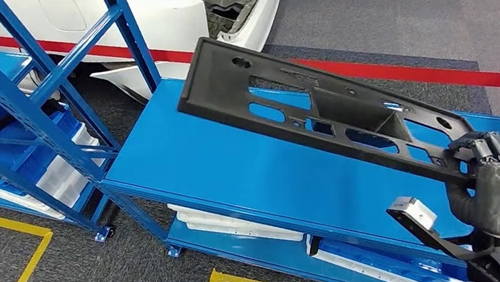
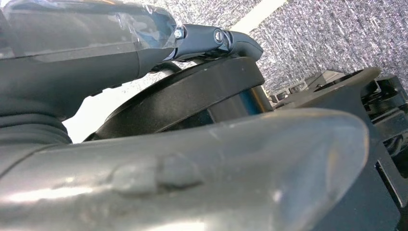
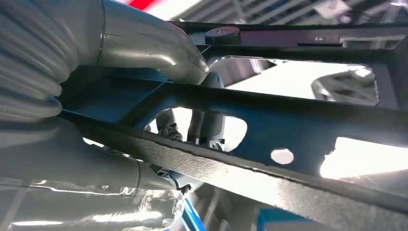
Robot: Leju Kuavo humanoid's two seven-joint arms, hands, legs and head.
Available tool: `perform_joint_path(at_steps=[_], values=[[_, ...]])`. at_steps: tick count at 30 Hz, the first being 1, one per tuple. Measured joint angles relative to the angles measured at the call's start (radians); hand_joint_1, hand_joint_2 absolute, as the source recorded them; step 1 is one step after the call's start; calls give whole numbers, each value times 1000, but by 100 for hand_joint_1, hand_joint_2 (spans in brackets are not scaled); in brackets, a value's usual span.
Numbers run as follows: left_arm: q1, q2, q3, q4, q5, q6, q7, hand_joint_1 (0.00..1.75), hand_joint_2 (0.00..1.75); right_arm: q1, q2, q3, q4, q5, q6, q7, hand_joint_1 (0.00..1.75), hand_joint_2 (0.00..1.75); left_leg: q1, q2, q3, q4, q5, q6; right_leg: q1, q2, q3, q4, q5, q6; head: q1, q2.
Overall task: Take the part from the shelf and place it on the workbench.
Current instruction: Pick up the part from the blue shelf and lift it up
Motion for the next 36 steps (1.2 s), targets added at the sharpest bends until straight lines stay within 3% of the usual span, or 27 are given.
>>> perform_joint_path(at_steps=[4, 7, 12, 15, 21, 24, 26, 28, 30, 31, 32, 33, 34, 36], values=[[0, 0, 0, 0, 2, 0, 8, 0, 0, 12, 10, -10, -51, -32, -2, -87, 175, 175, 0, 0, 0, 0, 0, 0, 0, 0, 0, 0, 0, 0, 0, 0], [0, 0, 0, 0, 4, -3, 13, 0, 0, 44, 40, -38, -85, -150, -2, -221, 175, 175, 1, 0, 0, 0, 0, 0, 0, 0, 0, 0, 0, 0, 0, 0], [0, 0, 0, 0, 7, -8, 13, 0, 0, 135, 139, -115, -146, -442, -5, -502, 175, 175, 2, 0, 0, 0, 0, 0, 0, 0, 0, 0, 0, 0, 0, 0], [0, 0, 0, 0, 8, -12, 13, 0, 0, 191, 203, -159, -182, -523, -9, -603, 175, 175, 2, 0, 0, 0, 0, 0, 0, 0, 0, 0, -1, 1, -3, 0], [0, 0, 0, 0, 20, -15, 16, 0, 0, 253, 286, -219, -219, -553, -10, -637, 175, 175, -4, 0, -1, 4, -2, 3, -5, 0, 0, -2, 2, 5, -13, 0], [0, 0, 0, 0, 22, -18, 16, 0, 0, 264, 306, -235, -226, -556, -10, -632, 175, 175, -7, 0, -3, 8, -1, 7, -8, 0, 1, -4, 7, 11, -29, 0], [0, 0, 0, 0, 21, -20, 17, 0, 0, 272, 315, -244, -232, -562, -10, -629, 175, 175, -4, 2, -1, -1, 11, 17, -9, 0, 2, -6, 7, 18, -42, 0], [-1, 0, 0, 0, 21, -23, 19, 0, 0, 278, 320, -254, -236, -570, -10, -627, 175, 175, 3, 6, 0, -15, 24, 28, -8, 1, -14, 35, -29, 21, -54, 0], [-1, 0, 0, 0, 21, -25, 21, 0, 0, 286, 324, -265, -237, -585, -10, -624, 175, 175, 4, 9, -5, -18, 29, 33, -8, 1, -63, 151, -98, 22, -62, 0], [-1, 0, 0, 0, 21, -25, 23, 0, 0, 292, 326, -270, -237, -600, -10, -623, 175, 175, 3, 10, -8, -17, 30, 34, -9, 1, -89, 215, -124, 23, -67, 0], [-1, 0, 0, 0, 21, -26, 25, 0, 0, 300, 328, -275, -237, -622, -10, -622, 175, 175, 3, 10, -10, -15, 30, 34, -9, 1, -104, 256, -132, 24, -74, 0], [-1, 0, 0, 0, 21, -27, 27, 0, 0, 307, 330, -280, -237, -648, -10, -622, 175, 175, 3, 10, -11, -13, 29, 33, -10, 1, -102, 260, -119, 25, -83, 0], [-1, 0, 0, 0, 21, -28, 29, 0, 0, 313, 333, -285, -237, -676, -10, -622, 175, 175, 3, 10, -12, -11, 28, 31, -12, 0, -82, 224, -89, 25, -93, 0], [-3, 0, 0, 0, 21, -30, 31, 0, 0, 320, 338, -291, -236, -725, -10, -619, 175, 175, 4, 9, -15, -3, 23, 23, -13, 1, -18, 97, -30, 24, -115, 0]])
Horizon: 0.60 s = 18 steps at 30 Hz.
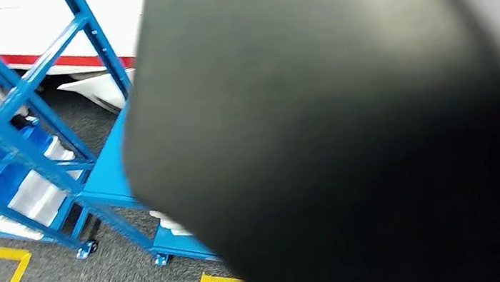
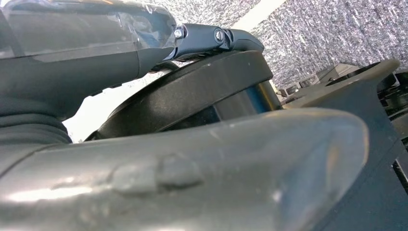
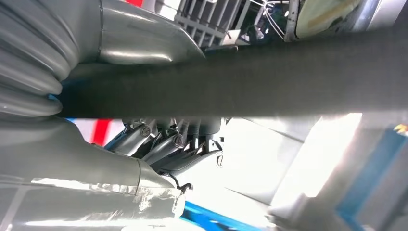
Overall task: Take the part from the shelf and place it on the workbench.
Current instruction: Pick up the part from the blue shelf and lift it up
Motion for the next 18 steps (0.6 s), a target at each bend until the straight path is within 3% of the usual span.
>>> perform_joint_path(at_steps=[2, 5, 7, 10, 11, 12, 13, 16, 18], values=[[-2, 0, 0, 0, -1, -3, 2, 0, 0, 7, 3, -2, 2, -25, 0, 5, 175, 175, -2, -1, -7, 8, -2, -12, 4, 3, 33, -73, 19, -4, -29, 0], [-3, 1, 0, 0, -5, -4, 4, 0, 0, 18, 8, -5, 7, -29, 0, 14, 175, 175, -3, -3, -16, 17, -2, -29, 6, 3, 27, -86, 18, -21, -71, 1], [-3, 1, 0, 0, -6, -5, 8, 0, 0, 19, 12, -6, 9, -32, -1, 29, 175, 175, -2, -3, -33, 61, -42, -38, 5, 0, 19, -93, 25, -39, -72, 2], [-4, 2, 0, 1, -6, -6, 17, 0, 0, 21, 15, -7, 9, -35, -3, 52, 175, 175, -1, -3, -89, 231, -150, -45, 11, -6, 2, -95, 38, -56, -60, 2], [-4, 2, 0, 1, -6, -6, 19, 0, 0, 23, 16, -7, 9, -37, -4, 56, 175, 175, -1, -3, -98, 271, -164, -46, 13, -7, -4, -94, 42, -58, -56, 2], [-4, 3, 0, 1, -6, -7, 19, 0, 0, 26, 16, -8, 10, -40, -4, 60, 175, 175, -1, -3, -91, 277, -159, -45, 14, -8, -11, -93, 47, -58, -50, 2], [-4, 3, 0, 1, -6, -8, 21, 0, 0, 29, 16, -8, 10, -43, -5, 63, 175, 175, -1, -3, -66, 244, -136, -43, 15, -8, -17, -91, 51, -57, -45, 2], [-2, 3, 0, 2, -6, -13, 23, 0, 0, 32, 16, -9, 10, -43, -6, 63, 175, 175, -3, -4, 43, 44, -61, -35, 16, -6, -31, -86, 65, -49, -35, 2], [-2, 3, 0, 3, -6, -17, 23, 0, 0, 33, 17, -9, 10, -43, -6, 61, 175, 175, -8, -6, 61, -7, -50, -29, 16, -6, -35, -87, 77, -37, -28, 2]])
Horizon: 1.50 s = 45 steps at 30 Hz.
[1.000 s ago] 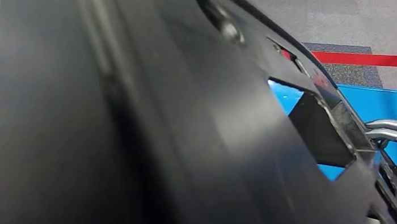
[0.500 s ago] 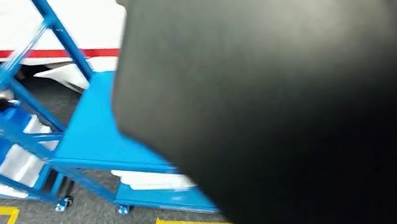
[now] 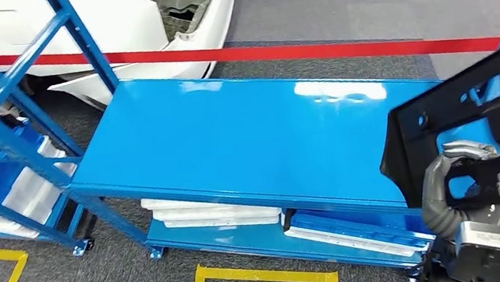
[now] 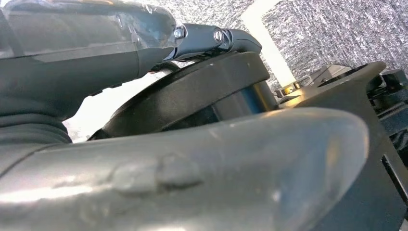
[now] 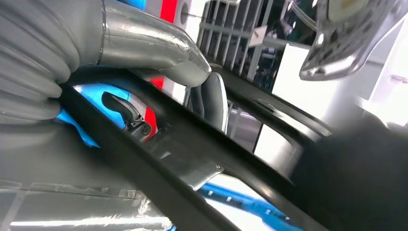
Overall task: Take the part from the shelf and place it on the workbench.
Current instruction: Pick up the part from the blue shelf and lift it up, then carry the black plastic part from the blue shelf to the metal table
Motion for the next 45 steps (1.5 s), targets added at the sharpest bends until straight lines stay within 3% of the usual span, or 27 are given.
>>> perform_joint_path(at_steps=[2, 3, 5, 7, 8, 9, 11, 12, 14, 15, 17, 19, 22, 23, 24, 25, 26, 28, 30, 33, 35, 37, 38, 39, 41, 43, 45], values=[[-1, 0, 0, 0, 0, -3, -1, 0, 0, 3, 0, 0, 0, -4, 0, 0, 175, 175, -2, 1, -10, -5, 16, 10, -2, 0, -3, -2, 10, 15, 13, 0], [-1, 0, 0, 0, 0, -4, -1, 0, 0, 4, 0, 0, 0, -5, 0, 0, 175, 175, -1, 3, -17, -8, 26, 17, -3, 1, -8, 4, 0, 21, 21, 0], [-3, 0, 0, 0, 0, -5, -3, 0, 0, 7, 0, 0, 0, -6, 0, 0, 175, 175, 3, 8, -38, -13, 48, 32, -4, 3, -33, 64, -70, 27, 41, 0], [-4, 0, 0, 0, 0, -5, -4, 0, 0, 10, 0, 0, 0, -5, 0, 0, 175, 175, 1, 10, -66, -11, 67, 39, -3, 4, -64, 183, -157, 31, 58, 0], [-4, 0, 0, 0, 0, -5, -4, 0, 0, 11, 0, 0, 0, -4, 0, 0, 175, 175, 0, 11, -80, -8, 75, 40, -3, 4, -72, 236, -177, 32, 63, 0], [-4, 0, 0, 0, 0, -5, -4, 0, 0, 12, -1, 0, 1, -3, 0, 2, 175, 175, -1, 11, -94, -4, 83, 40, -3, 4, -66, 264, -174, 33, 66, 0], [-4, 0, 0, 0, 0, -5, -5, 0, 0, 14, -1, 0, 1, -3, 0, 5, 175, 175, -2, 11, -120, 4, 96, 37, -3, 4, -6, 210, -125, 28, 69, 0], [-5, 0, 0, 0, 0, -5, -5, 0, 0, 13, -1, 0, 1, -3, 0, 6, 175, 175, -2, 11, -130, 9, 101, 35, -2, 4, 45, 140, -108, 24, 70, 0], [-6, 0, 0, 0, 3, -5, -5, 0, 0, 13, -1, 0, 1, 0, 0, 9, 175, 175, -4, 11, -144, 18, 112, 26, 3, 5, 131, 5, -105, 15, 70, 0], [-6, 0, 0, 0, 5, -5, -5, 0, 0, 12, -2, 0, 1, 1, 0, 11, 175, 175, -4, 11, -148, 20, 117, 21, 6, 6, 151, -31, -112, 11, 70, 0], [-7, 0, 0, 0, 8, -5, -5, 0, 0, 12, -2, 0, 0, 3, 0, 15, 175, 175, -4, 11, -151, 19, 128, 8, 7, 5, 152, -48, -106, 1, 71, 0], [-7, 0, 0, 1, 8, -5, -5, 0, 0, 11, -2, 0, 0, 4, 0, 17, 175, 175, -3, 8, -164, 44, 98, -3, 3, 0, 138, -55, -87, -14, 72, 0], [-7, 0, 0, 2, 8, -5, -5, 0, 0, 10, -2, 0, 0, 4, 0, 19, 175, 175, 0, 6, -206, 196, -35, -16, 1, -6, 101, -54, -57, -28, 68, 0], [-7, 0, 0, 2, 9, -5, -5, 0, 0, 10, -2, 0, 0, 4, 0, 20, 175, 175, 1, 6, -214, 252, -60, -20, 2, -6, 86, -51, -47, -27, 68, 0], [-7, 0, 0, 3, 9, -5, -5, 0, 0, 10, -2, 0, 0, 4, 0, 21, 175, 175, 3, 6, -211, 287, -62, -22, 2, -7, 71, -47, -38, -26, 68, 0], [-7, 0, 0, 3, 9, -5, -4, 0, 0, 10, -2, 0, 0, 4, 0, 21, 175, 175, 5, 6, -194, 291, -43, -24, 1, -7, 54, -41, -30, -23, 68, 0], [-7, 1, 0, 4, 9, -5, -3, 0, 0, 10, -2, 0, 0, 4, 0, 22, 175, 175, 8, 6, -162, 259, -13, -26, 0, -7, 37, -35, -22, -20, 68, 0], [-5, 1, 0, 4, 10, -5, -2, 0, 0, 10, -2, 0, 0, 5, 0, 22, 175, 175, 14, 5, -70, 127, 19, -28, 0, -6, 9, -18, -11, -12, 66, 0], [-4, 1, 0, 5, 11, -7, -1, 0, 0, 10, -2, 0, 0, 6, 0, 23, 175, 175, 13, 0, -11, 24, 7, -20, 1, -6, -5, -6, 1, 1, 65, 0], [-4, 0, 0, 4, 16, -9, 1, 0, 0, 10, -3, 0, 0, 5, 0, 26, 175, 175, 6, 1, -19, 2, 13, 8, -2, -5, -13, -2, 15, 24, 67, 0], [-5, 0, 0, 4, 19, -10, 4, 0, 0, 9, -4, 0, 0, 3, 0, 27, 175, 175, 7, 7, -43, -2, 35, 27, -5, -3, -29, 39, -42, 32, 74, 0], [-6, 0, 0, 4, 20, -11, 8, 0, 0, 8, -4, 1, 0, 1, 0, 25, 175, 175, 5, 11, -73, -2, 58, 37, -5, -1, -53, 146, -149, 34, 82, 0], [-6, 0, 0, 4, 20, -11, 9, 0, 0, 8, -4, 1, 0, 0, 0, 23, 175, 175, 3, 12, -89, -2, 70, 39, -5, 0, -60, 207, -184, 35, 84, 0], [-6, 0, 0, 4, 20, -11, 11, 0, 0, 8, -4, 1, 0, -1, 0, 20, 175, 175, 0, 13, -105, 0, 81, 40, -4, 1, -59, 253, -193, 34, 85, 0], [-7, 0, 0, 4, 20, -12, 12, 0, 0, 9, -4, 1, 0, -1, 0, 16, 175, 175, -5, 13, -137, 3, 103, 41, 0, 2, -17, 257, -146, 25, 85, 0], [-7, -1, 0, 4, 20, -12, 13, 0, 0, 8, -4, 1, 0, -1, 0, 13, 175, 175, -10, 13, -158, 7, 122, 38, 8, 2, 88, 133, -105, 10, 85, 0], [-7, -2, 0, 4, 20, -12, 13, 0, 0, 6, -4, 1, 0, -1, 0, 10, 175, 175, -13, 13, -167, 10, 141, 32, 16, 3, 191, -21, -123, -2, 84, 0]])
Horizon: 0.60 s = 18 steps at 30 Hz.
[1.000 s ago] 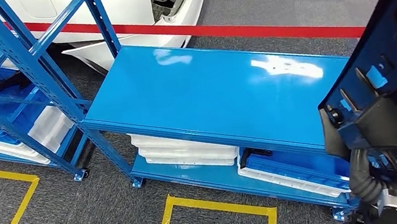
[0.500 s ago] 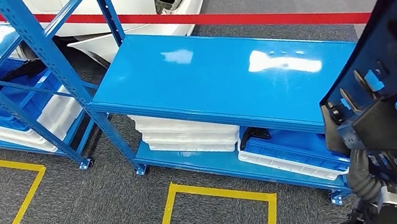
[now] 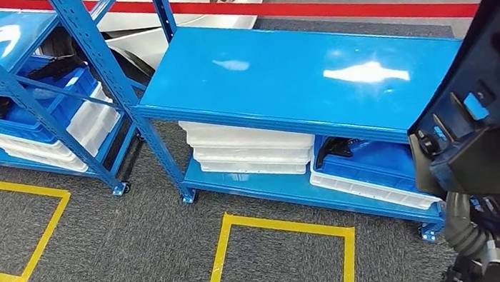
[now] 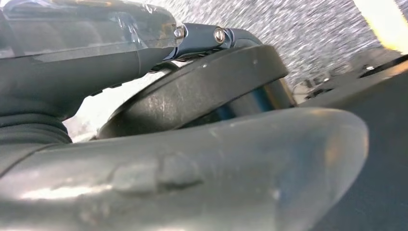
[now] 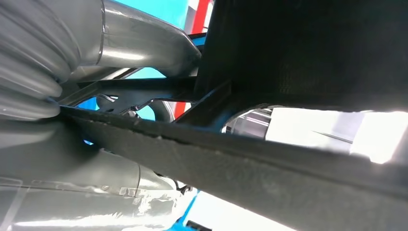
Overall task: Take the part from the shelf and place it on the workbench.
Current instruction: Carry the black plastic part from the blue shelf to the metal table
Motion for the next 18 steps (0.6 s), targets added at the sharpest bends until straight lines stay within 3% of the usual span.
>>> perform_joint_path(at_steps=[1, 2, 4, 6, 8, 9, 10, 11, 13, 15, 16, 18], values=[[0, 0, 0, 0, 0, 0, 0, 0, 0, 0, 0, 0, 0, 0, 0, -2, 175, 175, 0, 0, -4, -1, 10, -4, 4, 1, 25, -44, -12, -3, -1, 0], [0, 0, 0, 0, 0, 0, 1, 0, 0, 0, 0, 0, 0, 0, 0, -4, 175, 175, 0, 0, -6, -2, 20, -8, 5, 1, 31, -65, -13, -7, -2, 0], [0, 0, 0, 0, 0, 1, 3, 0, 0, 0, 0, 0, 0, -1, 0, -7, 175, 175, 1, -2, -15, 9, 10, -18, 2, -4, 17, -70, 6, -18, -1, 0], [0, 1, 0, 0, 0, 1, 3, 0, 0, 0, 0, 0, 0, -2, 0, -11, 175, 175, 3, -6, -42, 85, -70, -30, -4, -10, -6, -70, 27, -30, -2, 0], [0, 1, 0, 0, 0, 1, 3, 0, 0, 1, 0, 0, 0, -2, 0, -14, 175, 175, 5, -6, -77, 220, -159, -39, -3, -12, -40, -58, 45, -34, -5, 0], [0, 1, 0, 0, 0, 1, 3, 0, 0, 1, 0, 0, 0, -2, 0, -15, 175, 175, 6, -6, -84, 274, -175, -41, -3, -12, -59, -50, 53, -33, -6, 0], [0, 2, 0, 0, 0, 1, 4, 0, 0, 2, 0, 0, 0, -2, 0, -16, 175, 175, 7, -6, -77, 300, -167, -42, -4, -13, -79, -41, 60, -32, -7, 0], [0, 2, 0, 0, 0, 1, 4, 0, 0, 2, 0, 0, 0, -2, 0, -16, 175, 175, 8, -6, -54, 290, -143, -42, -4, -13, -98, -32, 66, -30, -7, 0], [3, 2, 0, 0, 1, 1, 7, 0, 0, 2, 0, 0, 0, -2, 0, -17, 175, 175, 11, -7, 31, 180, -98, -41, -5, -12, -131, -14, 77, -24, -8, 0], [7, 2, 0, 0, 1, 1, 9, 0, 0, 2, 0, 0, 0, -2, 0, -18, 175, 175, 10, -11, 106, 51, -97, -35, -4, -12, -153, -1, 88, -12, -8, 0], [8, 2, 0, 0, 1, 1, 9, 0, 0, 2, 1, 0, 0, -2, 0, -18, 175, 175, 8, -13, 122, 15, -103, -31, -4, -12, -160, 3, 95, -7, -9, 0], [9, 2, 0, 0, 1, 1, 7, 0, 0, 3, 1, 0, 0, -1, 0, -18, 175, 175, 7, -13, 125, -6, -97, -20, -5, -13, -166, 3, 105, 3, -8, 0]])
